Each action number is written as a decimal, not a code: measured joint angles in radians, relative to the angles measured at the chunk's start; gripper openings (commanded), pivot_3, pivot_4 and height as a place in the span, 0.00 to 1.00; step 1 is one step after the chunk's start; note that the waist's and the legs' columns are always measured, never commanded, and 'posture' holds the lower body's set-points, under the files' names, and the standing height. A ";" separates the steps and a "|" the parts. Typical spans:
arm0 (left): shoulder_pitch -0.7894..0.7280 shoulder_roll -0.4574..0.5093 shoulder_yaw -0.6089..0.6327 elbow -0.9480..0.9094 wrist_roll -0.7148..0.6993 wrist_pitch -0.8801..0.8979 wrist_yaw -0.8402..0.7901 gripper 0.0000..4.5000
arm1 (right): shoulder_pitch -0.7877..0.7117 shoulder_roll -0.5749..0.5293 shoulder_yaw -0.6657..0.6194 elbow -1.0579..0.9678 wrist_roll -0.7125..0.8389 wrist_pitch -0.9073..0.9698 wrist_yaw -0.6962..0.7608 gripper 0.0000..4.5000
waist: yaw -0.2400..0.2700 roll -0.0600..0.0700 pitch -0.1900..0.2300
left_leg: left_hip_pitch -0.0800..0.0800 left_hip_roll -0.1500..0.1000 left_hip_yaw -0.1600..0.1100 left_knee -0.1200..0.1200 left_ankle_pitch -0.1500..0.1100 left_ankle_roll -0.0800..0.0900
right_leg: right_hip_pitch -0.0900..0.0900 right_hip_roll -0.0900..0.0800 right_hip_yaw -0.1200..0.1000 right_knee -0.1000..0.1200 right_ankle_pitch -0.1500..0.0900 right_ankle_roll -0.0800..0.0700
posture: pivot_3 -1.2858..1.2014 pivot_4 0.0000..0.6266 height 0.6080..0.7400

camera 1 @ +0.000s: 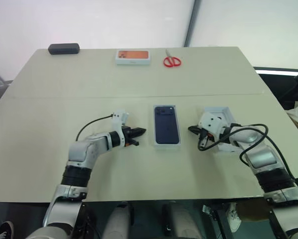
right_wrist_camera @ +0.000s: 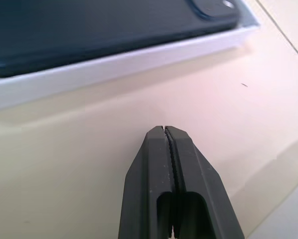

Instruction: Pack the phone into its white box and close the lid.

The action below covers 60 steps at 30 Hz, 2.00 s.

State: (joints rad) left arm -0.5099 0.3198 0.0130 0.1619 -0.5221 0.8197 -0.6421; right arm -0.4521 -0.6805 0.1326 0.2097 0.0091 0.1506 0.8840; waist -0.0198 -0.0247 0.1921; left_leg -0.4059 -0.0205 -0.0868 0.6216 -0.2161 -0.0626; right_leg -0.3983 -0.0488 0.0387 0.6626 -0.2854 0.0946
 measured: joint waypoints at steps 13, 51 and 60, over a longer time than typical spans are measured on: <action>0.087 0.204 0.104 -0.131 -0.049 -0.106 -0.200 1.00 | 0.002 -0.004 -0.109 -0.125 0.157 0.185 0.014 0.99 | 0.004 0.001 0.000 | -0.001 0.001 0.000 0.000 0.000 0.000 | -0.001 -0.001 0.000 0.000 0.000 0.000 | 0.52 0.24 1.00; 0.059 0.252 -0.058 -0.009 0.102 -0.624 -0.630 1.00 | 0.080 -0.088 -0.271 -0.555 0.376 1.127 -0.291 0.99 | 0.005 0.004 0.001 | -0.003 0.001 0.003 0.001 -0.002 0.003 | -0.003 -0.001 0.002 0.000 0.000 0.000 | 0.52 0.24 1.00; 0.075 0.200 -0.060 -0.006 0.120 -0.661 -0.593 1.00 | -0.005 -0.023 -0.306 -0.643 0.369 1.373 -0.448 0.99 | 0.002 0.004 0.001 | -0.003 0.002 0.002 0.000 -0.002 0.004 | -0.004 0.000 0.002 0.000 0.000 0.000 | 0.52 0.24 1.00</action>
State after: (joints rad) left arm -0.4345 0.5197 -0.0469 0.1560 -0.4022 0.1586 -1.2348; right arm -0.4572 -0.7035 -0.1730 -0.4330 0.3786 1.5234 0.4360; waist -0.0173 -0.0211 0.1935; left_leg -0.4090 -0.0188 -0.0844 0.6218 -0.2180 -0.0590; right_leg -0.4027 -0.0490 0.0409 0.6631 -0.2854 0.0943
